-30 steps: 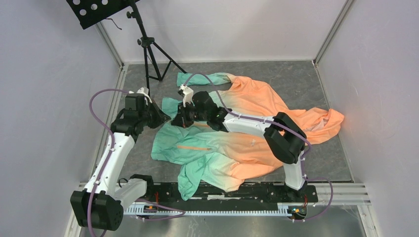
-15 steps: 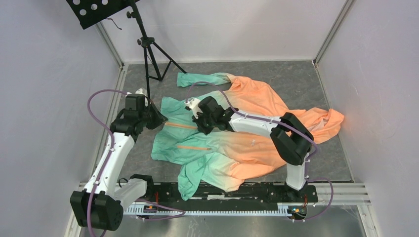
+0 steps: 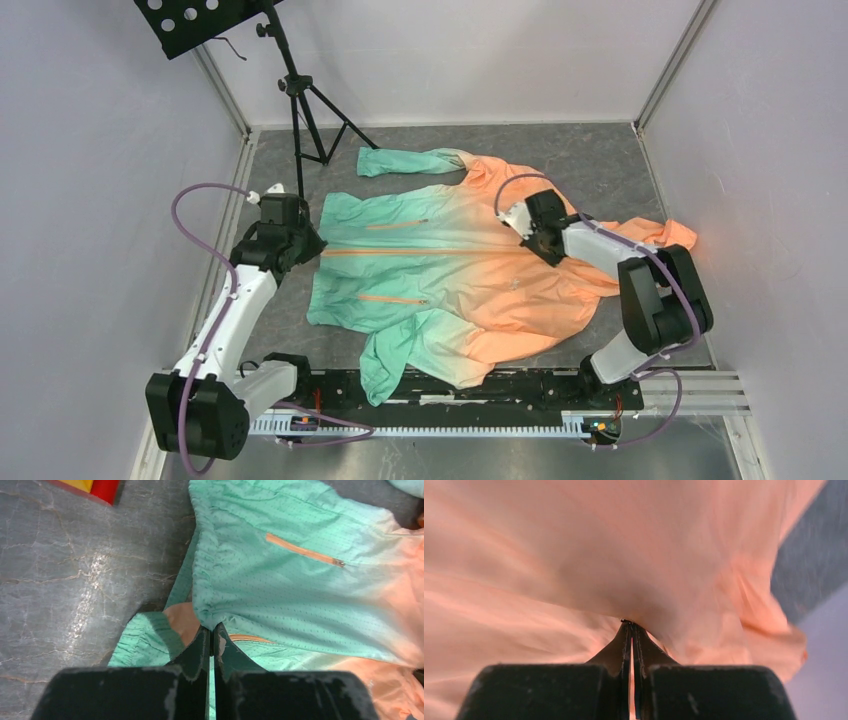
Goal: Zip up the jacket
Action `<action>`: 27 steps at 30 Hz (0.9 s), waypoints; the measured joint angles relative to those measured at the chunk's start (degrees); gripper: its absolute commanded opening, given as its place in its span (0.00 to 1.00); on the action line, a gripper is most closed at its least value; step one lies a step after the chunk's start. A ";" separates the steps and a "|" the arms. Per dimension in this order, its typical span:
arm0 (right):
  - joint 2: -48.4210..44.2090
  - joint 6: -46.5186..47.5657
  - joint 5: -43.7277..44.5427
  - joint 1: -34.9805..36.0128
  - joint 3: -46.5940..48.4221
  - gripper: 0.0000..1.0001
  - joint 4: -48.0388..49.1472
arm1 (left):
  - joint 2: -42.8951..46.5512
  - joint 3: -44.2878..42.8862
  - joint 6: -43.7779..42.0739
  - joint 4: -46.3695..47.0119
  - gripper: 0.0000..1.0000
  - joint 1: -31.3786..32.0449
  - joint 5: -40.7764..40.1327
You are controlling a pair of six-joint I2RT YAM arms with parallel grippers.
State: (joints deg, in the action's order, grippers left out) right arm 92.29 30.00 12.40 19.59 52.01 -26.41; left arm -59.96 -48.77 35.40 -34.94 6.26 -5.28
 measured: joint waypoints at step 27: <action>-4.68 -3.15 28.46 -14.97 0.02 0.98 8.55 | -0.22 1.53 -0.72 0.79 1.00 6.03 -11.15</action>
State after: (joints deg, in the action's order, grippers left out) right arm 87.61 26.85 40.86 4.62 52.03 -17.87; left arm -60.18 -47.24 34.68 -34.15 12.29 -16.43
